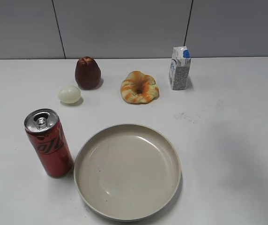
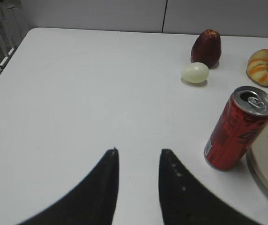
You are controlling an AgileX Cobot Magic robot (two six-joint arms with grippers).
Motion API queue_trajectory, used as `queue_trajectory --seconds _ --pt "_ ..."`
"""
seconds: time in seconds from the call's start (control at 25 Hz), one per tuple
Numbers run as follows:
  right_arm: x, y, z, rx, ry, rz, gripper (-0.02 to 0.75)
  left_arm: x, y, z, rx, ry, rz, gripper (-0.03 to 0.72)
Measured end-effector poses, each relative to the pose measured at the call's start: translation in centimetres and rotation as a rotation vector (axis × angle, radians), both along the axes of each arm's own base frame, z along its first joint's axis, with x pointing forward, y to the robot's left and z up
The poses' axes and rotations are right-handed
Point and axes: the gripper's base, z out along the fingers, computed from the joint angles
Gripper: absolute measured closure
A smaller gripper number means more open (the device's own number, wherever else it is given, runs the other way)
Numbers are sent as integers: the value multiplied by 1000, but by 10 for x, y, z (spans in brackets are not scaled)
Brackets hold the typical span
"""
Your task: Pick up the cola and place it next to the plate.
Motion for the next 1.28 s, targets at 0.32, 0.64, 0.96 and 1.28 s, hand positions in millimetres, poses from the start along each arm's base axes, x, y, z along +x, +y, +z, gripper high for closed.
queue_trajectory --seconds 0.32,0.64,0.96,1.28 --pt "-73 -104 -46 -73 126 -198 140 0 0 0 0 0 0 452" --pt "-169 -151 -114 2 169 -122 143 0 0 0 0 0 0 452" --pt "-216 -175 -152 77 84 -61 143 0 0 0 0 0 0 452" --pt "-221 -175 -159 118 44 -34 144 0 0 0 0 0 0 452"
